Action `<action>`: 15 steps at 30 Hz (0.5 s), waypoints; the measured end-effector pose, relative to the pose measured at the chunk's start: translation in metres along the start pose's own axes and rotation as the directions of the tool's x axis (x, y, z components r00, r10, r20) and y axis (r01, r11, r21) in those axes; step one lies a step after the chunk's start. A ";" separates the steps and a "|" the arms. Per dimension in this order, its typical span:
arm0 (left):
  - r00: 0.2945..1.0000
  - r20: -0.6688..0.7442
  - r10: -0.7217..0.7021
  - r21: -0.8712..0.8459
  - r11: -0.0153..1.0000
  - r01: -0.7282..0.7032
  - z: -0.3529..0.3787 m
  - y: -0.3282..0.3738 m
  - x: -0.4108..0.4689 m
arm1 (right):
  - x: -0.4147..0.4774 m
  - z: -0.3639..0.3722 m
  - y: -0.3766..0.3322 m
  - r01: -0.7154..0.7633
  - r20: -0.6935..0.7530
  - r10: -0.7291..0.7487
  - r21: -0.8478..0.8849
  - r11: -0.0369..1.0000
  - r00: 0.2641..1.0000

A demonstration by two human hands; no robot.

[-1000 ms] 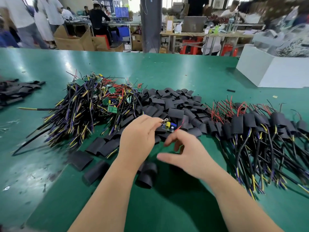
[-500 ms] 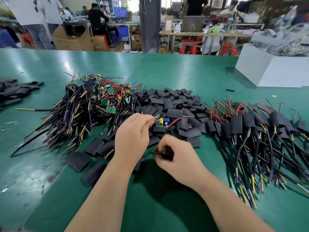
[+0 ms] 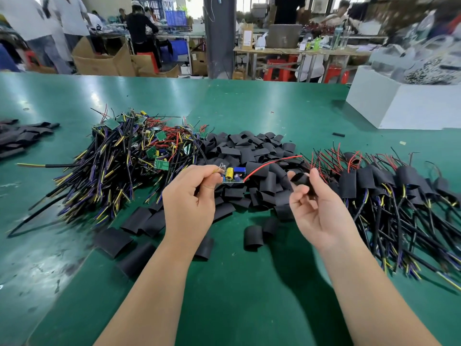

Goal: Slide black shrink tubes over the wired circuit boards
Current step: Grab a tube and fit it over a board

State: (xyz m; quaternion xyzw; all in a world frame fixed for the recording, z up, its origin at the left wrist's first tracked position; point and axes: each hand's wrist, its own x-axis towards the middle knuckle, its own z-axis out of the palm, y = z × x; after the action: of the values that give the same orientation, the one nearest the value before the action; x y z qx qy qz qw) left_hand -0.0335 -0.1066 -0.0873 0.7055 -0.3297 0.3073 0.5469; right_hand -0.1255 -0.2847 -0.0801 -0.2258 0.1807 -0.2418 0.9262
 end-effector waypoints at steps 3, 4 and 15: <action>0.999 -0.021 0.029 -0.022 0.999 -0.029 0.000 0.004 0.000 | 0.002 -0.001 -0.003 0.010 -0.059 -0.003 0.116 0.993 0.998; 0.999 -0.016 0.035 -0.025 0.999 -0.035 0.001 0.005 0.000 | 0.002 -0.001 -0.004 0.010 -0.064 0.000 0.146 0.989 0.998; 0.994 0.089 0.061 -0.031 0.998 -0.059 0.006 0.005 -0.004 | -0.003 0.003 -0.014 -0.004 0.027 -0.006 0.358 0.934 1.000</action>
State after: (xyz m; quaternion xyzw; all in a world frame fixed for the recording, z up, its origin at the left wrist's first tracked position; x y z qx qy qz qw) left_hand -0.0392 -0.1124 -0.0892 0.7006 -0.3794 0.2870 0.5319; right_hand -0.1314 -0.2930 -0.0696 -0.0568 0.1207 -0.2680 0.9541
